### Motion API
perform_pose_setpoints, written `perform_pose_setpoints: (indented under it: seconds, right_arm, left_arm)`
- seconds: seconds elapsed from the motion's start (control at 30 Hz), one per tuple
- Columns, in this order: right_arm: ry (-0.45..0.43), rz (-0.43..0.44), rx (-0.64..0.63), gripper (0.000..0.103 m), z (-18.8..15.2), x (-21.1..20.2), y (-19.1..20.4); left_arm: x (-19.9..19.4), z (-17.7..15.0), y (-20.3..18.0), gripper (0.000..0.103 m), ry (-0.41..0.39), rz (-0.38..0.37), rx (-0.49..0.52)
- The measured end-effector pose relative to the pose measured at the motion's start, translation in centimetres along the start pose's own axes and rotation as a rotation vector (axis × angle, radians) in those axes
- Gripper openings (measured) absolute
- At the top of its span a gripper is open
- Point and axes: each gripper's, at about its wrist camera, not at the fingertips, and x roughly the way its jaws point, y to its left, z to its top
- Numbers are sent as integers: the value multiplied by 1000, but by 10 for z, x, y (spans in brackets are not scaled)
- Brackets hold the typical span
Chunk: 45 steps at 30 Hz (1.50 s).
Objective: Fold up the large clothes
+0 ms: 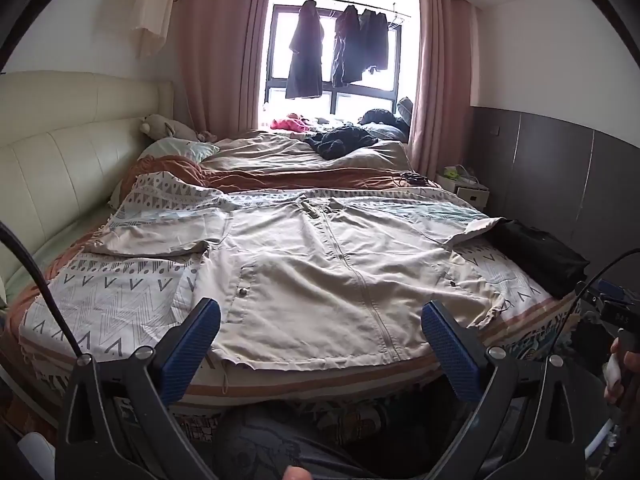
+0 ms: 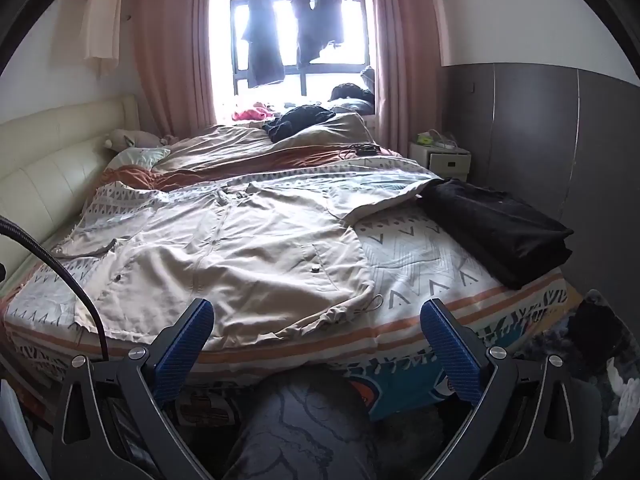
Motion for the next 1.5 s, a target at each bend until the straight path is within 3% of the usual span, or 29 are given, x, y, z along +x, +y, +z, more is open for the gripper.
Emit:
perform_pose_setpoints:
  seconds: [0.3,1.5]
  right_arm:
    - [-29,-7,-14,103,-17,-10,19]
    - [-88,3,-40,103,-27,-12,42]
  left_arm:
    - [-5,0,4,103,-3,-4,-2]
    - [-20,-8,9,103,-26,-20,-5]
